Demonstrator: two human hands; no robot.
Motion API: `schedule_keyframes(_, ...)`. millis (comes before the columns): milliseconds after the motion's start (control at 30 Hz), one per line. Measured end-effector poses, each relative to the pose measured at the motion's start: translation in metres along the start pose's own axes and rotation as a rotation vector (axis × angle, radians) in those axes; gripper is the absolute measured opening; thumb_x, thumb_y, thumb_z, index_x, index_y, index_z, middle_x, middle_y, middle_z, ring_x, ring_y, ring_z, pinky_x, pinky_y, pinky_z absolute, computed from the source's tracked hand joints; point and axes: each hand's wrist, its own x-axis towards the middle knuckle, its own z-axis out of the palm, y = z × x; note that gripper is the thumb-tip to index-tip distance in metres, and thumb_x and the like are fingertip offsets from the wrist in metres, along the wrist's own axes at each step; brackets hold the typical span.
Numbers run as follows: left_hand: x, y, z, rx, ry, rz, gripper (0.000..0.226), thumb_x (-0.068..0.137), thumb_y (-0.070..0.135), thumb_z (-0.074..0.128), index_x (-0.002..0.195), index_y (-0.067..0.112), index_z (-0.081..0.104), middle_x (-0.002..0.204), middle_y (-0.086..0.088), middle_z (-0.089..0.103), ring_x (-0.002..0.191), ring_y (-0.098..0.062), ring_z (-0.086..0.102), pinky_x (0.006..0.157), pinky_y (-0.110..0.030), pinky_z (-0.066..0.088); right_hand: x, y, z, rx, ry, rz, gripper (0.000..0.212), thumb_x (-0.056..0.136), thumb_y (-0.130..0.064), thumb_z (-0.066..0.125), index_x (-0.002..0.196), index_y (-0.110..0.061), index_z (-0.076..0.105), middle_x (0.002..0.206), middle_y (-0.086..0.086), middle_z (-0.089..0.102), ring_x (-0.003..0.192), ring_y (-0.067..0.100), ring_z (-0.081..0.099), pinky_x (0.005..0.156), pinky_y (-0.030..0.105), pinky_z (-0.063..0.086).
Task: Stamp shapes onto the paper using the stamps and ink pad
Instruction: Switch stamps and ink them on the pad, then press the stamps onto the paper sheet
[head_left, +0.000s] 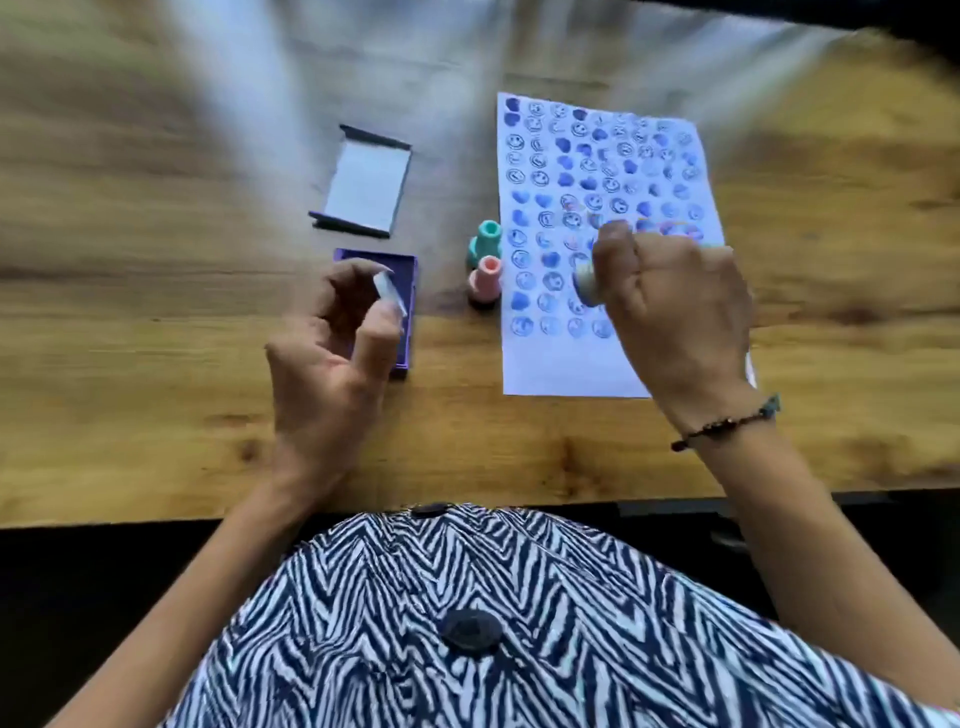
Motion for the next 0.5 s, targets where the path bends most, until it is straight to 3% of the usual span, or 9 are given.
schedule_keyframes(100, -0.013, 0.011, 0.038, 0.022, -0.342, 0.056, 0.016, 0.082, 0.027, 0.054, 0.096, 0.034, 0.055, 0.085, 0.007, 0.068, 0.076, -0.018, 0.064, 0.073, -0.031, 0.053, -0.019, 0.055, -0.009, 0.137, 0.013, 0.124, 0.052, 0.097, -0.025, 0.036, 0.06, -0.007, 0.068, 0.055, -0.001, 0.064, 0.06, 0.018, 0.051, 0.056, 0.025, 0.022)
schedule_keyframes(167, -0.019, 0.015, 0.065, 0.104, -0.565, 0.135, 0.015, 0.084, 0.023, 0.055, 0.099, 0.022, 0.055, 0.091, -0.006, 0.069, 0.081, -0.019, 0.065, 0.08, -0.027, 0.052, -0.027, 0.083, -0.01, 0.133, 0.032, 0.197, 0.056, 0.097, -0.028, 0.034, 0.059, -0.002, 0.066, 0.054, 0.01, 0.064, 0.058, 0.02, 0.05, 0.056, 0.029, 0.024)
schedule_keyframes(233, -0.023, 0.016, 0.093, 0.224, -0.743, 0.254, 0.018, 0.086, 0.018, 0.056, 0.101, 0.009, 0.057, 0.094, -0.007, 0.069, 0.083, -0.012, 0.06, 0.081, -0.014, 0.044, -0.034, 0.103, -0.012, 0.078, 0.049, 0.259, 0.065, 0.089, -0.043, 0.023, 0.06, -0.001, 0.063, 0.06, 0.023, 0.063, 0.059, 0.026, 0.051, 0.06, 0.034, 0.026)
schedule_keyframes(267, -0.024, 0.015, 0.105, 0.28, -0.797, 0.302, 0.021, 0.086, 0.018, 0.055, 0.103, 0.005, 0.057, 0.095, -0.007, 0.069, 0.085, -0.012, 0.06, 0.08, -0.016, 0.044, -0.037, 0.11, -0.012, 0.059, 0.049, 0.273, 0.067, 0.085, -0.046, 0.021, 0.061, 0.0, 0.062, 0.059, 0.022, 0.061, 0.06, 0.027, 0.051, 0.06, 0.034, 0.027)
schedule_keyframes(367, -0.027, 0.006, 0.126, 0.402, -0.897, 0.362, 0.023, 0.088, 0.021, 0.053, 0.104, 0.004, 0.053, 0.096, -0.011, 0.069, 0.088, -0.027, 0.064, 0.078, -0.038, 0.045, -0.038, 0.115, -0.009, -0.007, 0.039, 0.28, 0.058, 0.087, -0.039, 0.028, 0.065, -0.003, 0.068, 0.068, 0.023, 0.069, 0.07, 0.035, 0.063, 0.065, 0.036, 0.038)
schedule_keyframes(500, -0.03, -0.007, 0.125, 0.451, -0.925, 0.405, 0.03, 0.087, 0.03, 0.049, 0.105, 0.005, 0.051, 0.09, -0.012, 0.068, 0.082, -0.032, 0.063, 0.076, -0.042, 0.044, -0.032, 0.112, 0.003, -0.142, 0.013, 0.25, 0.057, 0.087, -0.044, 0.029, 0.071, -0.007, 0.069, 0.076, 0.02, 0.071, 0.079, 0.037, 0.063, 0.062, 0.037, 0.043)
